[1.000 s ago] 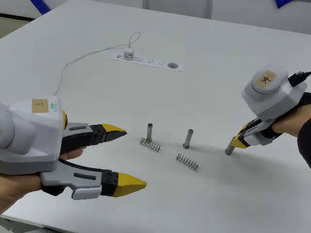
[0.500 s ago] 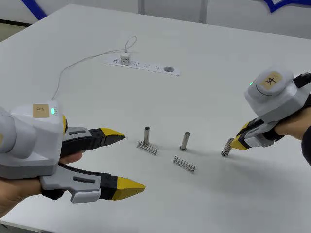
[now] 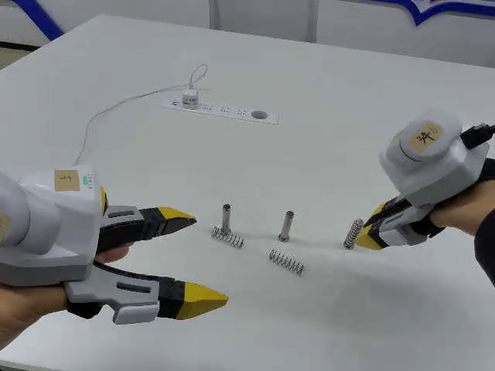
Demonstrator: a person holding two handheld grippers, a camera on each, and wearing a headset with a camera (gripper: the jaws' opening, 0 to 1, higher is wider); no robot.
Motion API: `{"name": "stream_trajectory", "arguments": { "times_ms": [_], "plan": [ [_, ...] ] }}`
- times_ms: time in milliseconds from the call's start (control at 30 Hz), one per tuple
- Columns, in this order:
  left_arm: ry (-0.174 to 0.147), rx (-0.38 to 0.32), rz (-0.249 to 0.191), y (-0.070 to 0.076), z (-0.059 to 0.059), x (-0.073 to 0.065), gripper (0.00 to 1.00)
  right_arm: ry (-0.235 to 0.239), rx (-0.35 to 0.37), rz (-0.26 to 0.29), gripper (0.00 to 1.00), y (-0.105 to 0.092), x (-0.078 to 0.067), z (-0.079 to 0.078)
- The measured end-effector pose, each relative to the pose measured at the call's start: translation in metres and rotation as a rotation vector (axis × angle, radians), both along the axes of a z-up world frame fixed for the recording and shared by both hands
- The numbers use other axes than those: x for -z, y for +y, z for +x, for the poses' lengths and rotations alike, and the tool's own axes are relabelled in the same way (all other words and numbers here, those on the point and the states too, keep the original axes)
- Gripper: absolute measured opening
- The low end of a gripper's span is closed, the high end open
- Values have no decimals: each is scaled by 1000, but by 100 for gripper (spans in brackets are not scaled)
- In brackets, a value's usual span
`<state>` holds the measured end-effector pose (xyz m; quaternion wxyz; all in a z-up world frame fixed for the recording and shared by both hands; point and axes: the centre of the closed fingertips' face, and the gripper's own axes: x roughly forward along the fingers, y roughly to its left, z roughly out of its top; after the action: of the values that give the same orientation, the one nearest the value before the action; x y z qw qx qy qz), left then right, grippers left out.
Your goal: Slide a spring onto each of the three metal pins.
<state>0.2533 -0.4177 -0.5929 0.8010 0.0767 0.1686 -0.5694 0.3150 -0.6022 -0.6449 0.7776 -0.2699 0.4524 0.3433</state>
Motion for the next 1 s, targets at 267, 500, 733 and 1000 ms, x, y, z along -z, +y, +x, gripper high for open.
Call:
{"name": "stream_trajectory", "arguments": {
  "times_ms": [267, 500, 733, 1000],
  "plan": [
    [-2, -2, 7, 1, 0, 2, 69, 16, -41, 12, 17, 20, 9, -8],
    [-2, -7, 12, 2, 1, 3, 68, 29, -73, 26, 17, 37, 17, -10],
    [0, -12, 12, 2, 2, 5, 68, 48, -97, 40, 17, 53, 26, -12],
    [5, -14, 14, 2, 2, 6, 68, 72, -109, 43, 16, 62, 39, -11]
  ]
}}
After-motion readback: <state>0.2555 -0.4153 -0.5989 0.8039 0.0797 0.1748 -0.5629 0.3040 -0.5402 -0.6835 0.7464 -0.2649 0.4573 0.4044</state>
